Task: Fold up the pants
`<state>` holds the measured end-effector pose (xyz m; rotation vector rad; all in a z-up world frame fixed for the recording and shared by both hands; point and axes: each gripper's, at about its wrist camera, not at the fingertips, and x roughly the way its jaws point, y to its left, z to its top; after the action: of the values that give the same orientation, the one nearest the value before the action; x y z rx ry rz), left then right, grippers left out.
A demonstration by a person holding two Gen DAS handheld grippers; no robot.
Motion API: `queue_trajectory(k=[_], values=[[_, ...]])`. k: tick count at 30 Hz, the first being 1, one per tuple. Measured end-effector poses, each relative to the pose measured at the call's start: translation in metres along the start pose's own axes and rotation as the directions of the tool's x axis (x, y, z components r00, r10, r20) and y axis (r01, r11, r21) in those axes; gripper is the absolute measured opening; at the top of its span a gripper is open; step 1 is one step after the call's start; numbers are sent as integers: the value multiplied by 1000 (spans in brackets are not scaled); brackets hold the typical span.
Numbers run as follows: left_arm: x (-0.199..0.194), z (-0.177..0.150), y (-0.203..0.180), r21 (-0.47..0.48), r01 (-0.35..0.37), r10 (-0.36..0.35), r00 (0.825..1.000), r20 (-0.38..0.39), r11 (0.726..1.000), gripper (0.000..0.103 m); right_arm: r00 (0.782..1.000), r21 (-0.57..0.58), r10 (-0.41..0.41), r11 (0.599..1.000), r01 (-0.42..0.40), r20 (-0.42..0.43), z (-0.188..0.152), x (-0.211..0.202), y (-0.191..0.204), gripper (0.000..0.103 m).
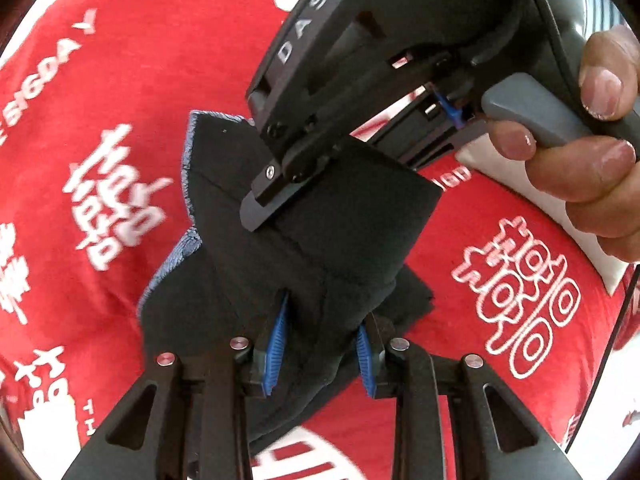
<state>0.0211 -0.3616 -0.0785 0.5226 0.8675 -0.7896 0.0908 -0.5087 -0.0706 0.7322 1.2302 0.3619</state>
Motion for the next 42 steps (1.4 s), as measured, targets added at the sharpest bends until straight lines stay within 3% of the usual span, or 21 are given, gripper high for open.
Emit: queue_trajectory(k=[5,10,12,13,15,18,23,26,27,28,30,33,36,39,42], values=[[34,-12,-25,10,21,-20,995,-100,1000,31,998,57,-60,996,62,-28,-13,18,-50,18],[50,-25,-30,28,15,-11,990,-143,999,31,996,85,-75,993,78,-40,-23,43,-79,20],[52,-27,-29,28,25,-20,987,-162,999,40,996,83,-84,993,87,-43,-25,51,-85,23],[50,-28,-28,18,30,-27,986,-164,999,53,996,84,-86,993,88,-37,-26,52,-86,23],[42,-29,-23,-8,30,-30,988,-151,1000,60,996,92,-89,992,91,-22,-27,50,-88,25],[30,-33,-14,-28,39,-43,987,-156,999,60,993,81,-114,990,115,-22,-31,47,-88,27],[12,-40,16,-110,23,-42,985,-168,994,60,975,26,-220,975,220,-21,-36,41,-78,33],[9,-47,52,-210,-7,-33,981,-189,978,60,951,-5,-308,952,308,-16,-39,39,-68,41],[9,-50,65,-244,-28,-23,979,-203,969,60,935,-10,-355,935,355,-16,-40,37,-65,50],[11,-53,76,-266,-46,-13,976,-218,963,60,910,-17,-414,910,414,-17,-42,38,-60,53],[18,-62,98,-324,-82,-4,966,-257,943,60,874,-31,-485,874,485,-7,-48,36,-53,54],[21,-73,122,-384,-120,5,958,-287,915,60,851,-38,-525,850,525,3,-61,34,-44,54],[23,-81,133,-398,-144,17,952,-304,906,61,829,-32,-559,828,559,21,-68,32,-38,54],[32,-85,139,-428,-147,-4,944,-331,892,82,801,-34,-599,800,599,24,-72,38,-32,54],[46,-89,147,-484,-130,-54,936,-347,865,82,769,-51,-639,767,639,17,-73,47,-35,57]])
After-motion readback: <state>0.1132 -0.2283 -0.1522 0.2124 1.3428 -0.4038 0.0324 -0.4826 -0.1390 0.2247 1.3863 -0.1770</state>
